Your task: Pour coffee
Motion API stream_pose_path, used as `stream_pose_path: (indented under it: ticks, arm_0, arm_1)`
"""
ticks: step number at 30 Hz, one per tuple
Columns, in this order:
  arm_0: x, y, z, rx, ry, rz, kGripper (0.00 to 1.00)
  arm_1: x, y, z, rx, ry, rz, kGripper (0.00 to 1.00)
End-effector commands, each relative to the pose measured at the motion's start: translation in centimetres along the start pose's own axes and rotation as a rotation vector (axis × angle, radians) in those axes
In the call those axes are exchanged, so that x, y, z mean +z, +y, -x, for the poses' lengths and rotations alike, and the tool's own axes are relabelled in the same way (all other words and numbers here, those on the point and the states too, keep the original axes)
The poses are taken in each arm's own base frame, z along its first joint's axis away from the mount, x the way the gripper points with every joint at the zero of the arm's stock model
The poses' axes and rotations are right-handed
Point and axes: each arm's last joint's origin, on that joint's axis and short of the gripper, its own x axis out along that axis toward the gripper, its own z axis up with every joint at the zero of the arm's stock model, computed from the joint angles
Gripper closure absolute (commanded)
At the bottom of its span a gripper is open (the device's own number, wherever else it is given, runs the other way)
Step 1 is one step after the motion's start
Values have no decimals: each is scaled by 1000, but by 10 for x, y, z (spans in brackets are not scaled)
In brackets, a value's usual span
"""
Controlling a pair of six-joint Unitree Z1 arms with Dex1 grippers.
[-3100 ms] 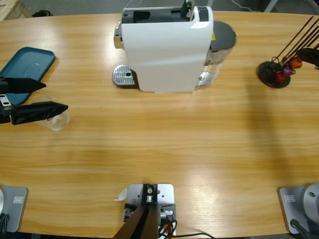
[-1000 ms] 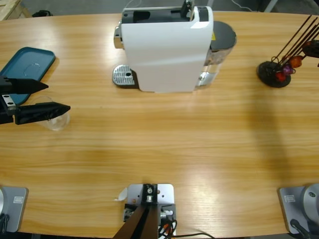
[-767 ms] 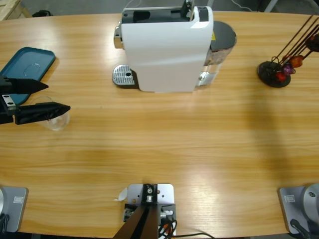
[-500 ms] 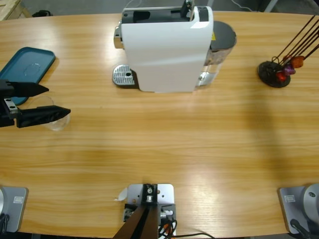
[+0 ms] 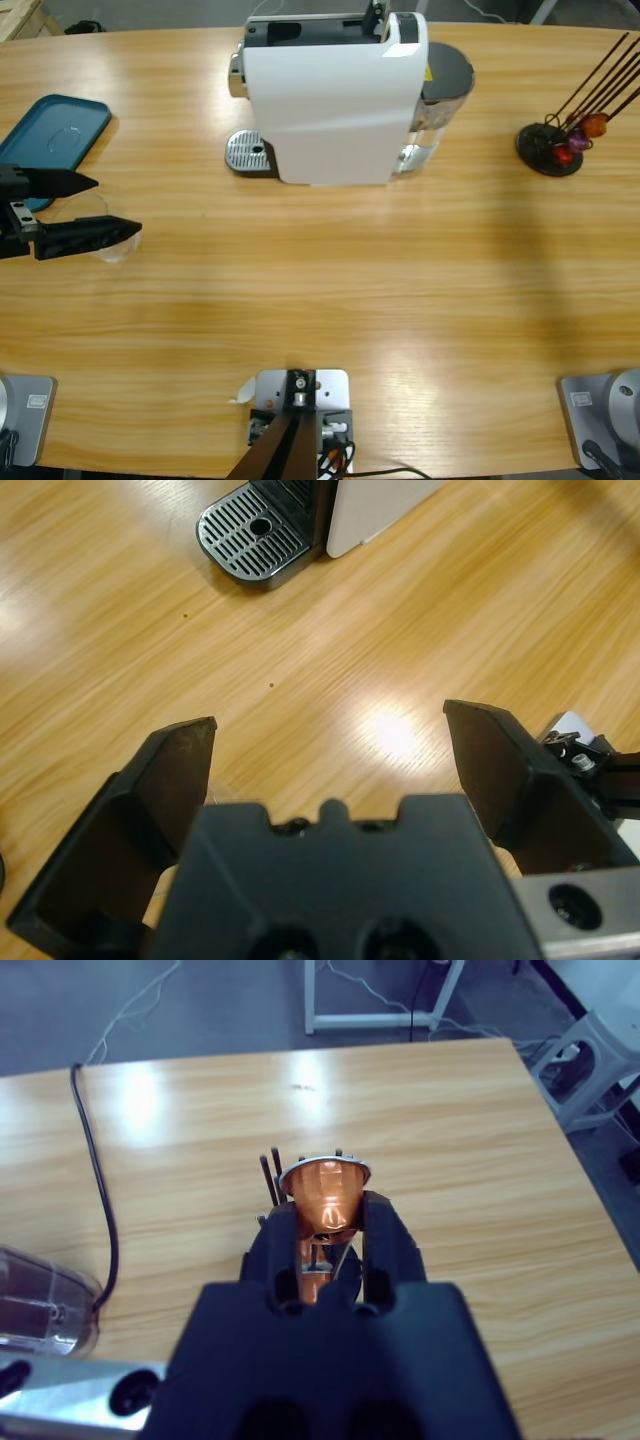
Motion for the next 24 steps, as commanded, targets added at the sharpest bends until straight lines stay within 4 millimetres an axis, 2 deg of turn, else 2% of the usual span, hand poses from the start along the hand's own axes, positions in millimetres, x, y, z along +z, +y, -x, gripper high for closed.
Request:
stream_pose_path:
  ticks: [1, 6, 11, 15, 18, 21, 24]
  arm_0:
    - [-10, 1, -5, -11, 29, 20, 13]
    - [-8, 1, -5, -15, 14, 18, 13]
    - [-3, 0, -2, -19, -17, 14, 13]
    - [-2, 0, 5, -20, -48, 11, 13]
    - [2, -2, 16, -23, -97, 8, 13]
    - [6, -2, 18, -26, -111, 6, 13]
    - [7, -3, 22, -30, -129, 6, 13]
  arm_1:
    - [19, 13, 45, 237, -97, 142, 1000]
    - [21, 30, 72, 633, -144, 330, 1000]
    - [14, 62, 81, 916, -114, 469, 1000]
    - [19, 103, 84, 1072, -88, 584, 1000]
    - [33, 140, 80, 1137, -84, 636, 1000]
    - [49, 190, 63, 1191, -89, 716, 1000]
    - [59, 230, 45, 1234, -80, 779, 1000]
